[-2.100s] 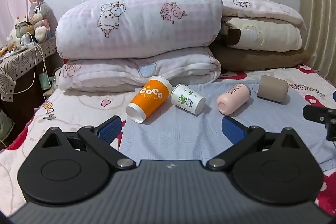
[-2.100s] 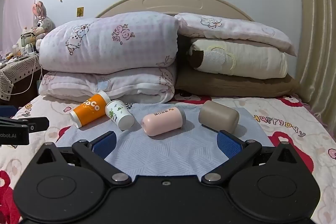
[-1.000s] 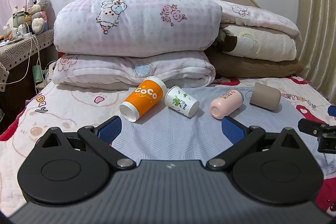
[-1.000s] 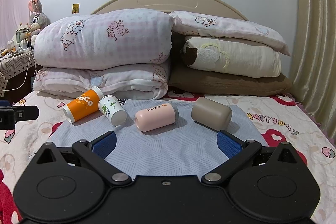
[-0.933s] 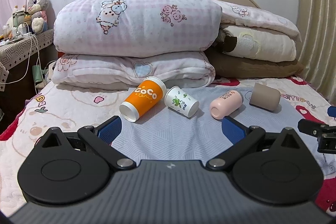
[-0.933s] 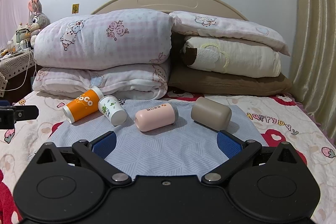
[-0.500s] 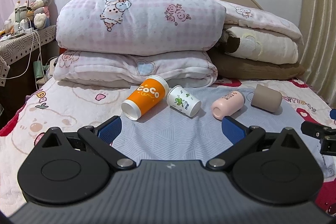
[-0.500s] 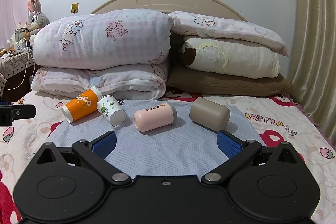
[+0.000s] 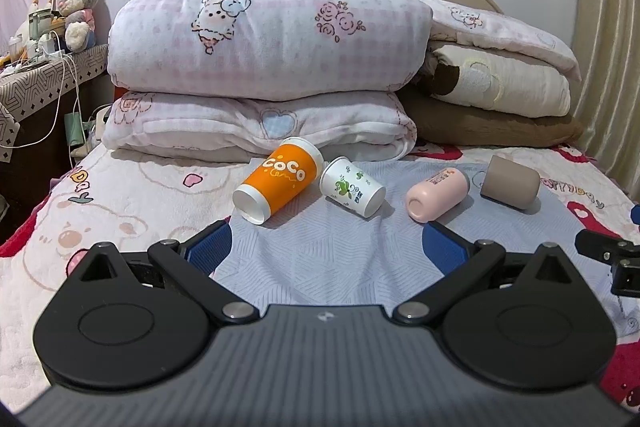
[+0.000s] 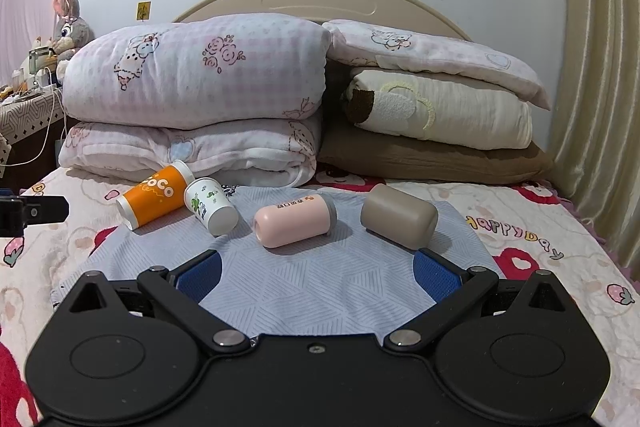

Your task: Flip cup upright

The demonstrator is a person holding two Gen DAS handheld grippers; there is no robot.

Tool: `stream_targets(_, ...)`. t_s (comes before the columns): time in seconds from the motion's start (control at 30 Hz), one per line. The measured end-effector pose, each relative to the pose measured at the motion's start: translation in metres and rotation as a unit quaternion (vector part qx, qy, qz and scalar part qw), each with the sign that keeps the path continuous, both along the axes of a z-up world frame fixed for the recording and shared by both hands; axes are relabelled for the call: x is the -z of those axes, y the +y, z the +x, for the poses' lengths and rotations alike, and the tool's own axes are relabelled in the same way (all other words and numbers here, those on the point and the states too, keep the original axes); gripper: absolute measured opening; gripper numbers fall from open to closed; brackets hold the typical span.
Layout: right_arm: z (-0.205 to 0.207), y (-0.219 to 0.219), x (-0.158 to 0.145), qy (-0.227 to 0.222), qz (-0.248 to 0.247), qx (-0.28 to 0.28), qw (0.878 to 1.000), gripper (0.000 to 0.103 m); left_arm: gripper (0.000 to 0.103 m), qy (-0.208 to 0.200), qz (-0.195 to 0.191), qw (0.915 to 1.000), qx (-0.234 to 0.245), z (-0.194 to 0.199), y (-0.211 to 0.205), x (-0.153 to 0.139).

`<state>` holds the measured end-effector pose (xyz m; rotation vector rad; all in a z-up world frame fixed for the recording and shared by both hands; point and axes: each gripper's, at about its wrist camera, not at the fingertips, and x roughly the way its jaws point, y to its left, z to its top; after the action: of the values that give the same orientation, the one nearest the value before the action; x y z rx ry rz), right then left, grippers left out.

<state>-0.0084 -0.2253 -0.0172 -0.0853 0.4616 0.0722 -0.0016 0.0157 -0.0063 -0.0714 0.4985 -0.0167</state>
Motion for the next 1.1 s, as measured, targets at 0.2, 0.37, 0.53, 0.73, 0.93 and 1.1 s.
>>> stream_targets(0.2,0.000,0.000,0.001,0.001,-0.002,0.001,1.000,0.103,0.103,0.003,-0.002,1.0000,0.001,0.000,0.001,0.002)
stream_targets(0.37,0.000,0.000,0.001,0.001,-0.002,0.001,1.000,0.103,0.103,0.004,-0.002,1.0000,0.001,0.000,0.001,0.002)
stream_targets(0.53,0.000,0.001,0.001,0.002,-0.002,0.001,1.000,0.103,0.103,0.008,-0.003,1.0000,0.002,0.001,0.001,0.002)
stream_targets(0.73,0.000,0.000,0.003,0.004,-0.004,0.000,1.000,0.103,0.103,0.017,-0.006,0.9998,0.005,0.002,-0.001,0.001)
stream_targets(0.93,0.006,-0.006,0.000,0.006,0.006,-0.009,1.000,0.103,0.103,0.044,-0.032,0.9983,0.022,0.018,-0.013,-0.014)
stream_targets(1.1,0.020,-0.018,-0.012,0.003,-0.007,-0.041,0.999,0.103,0.103,0.064,-0.043,0.9955,0.056,0.044,-0.035,-0.032)
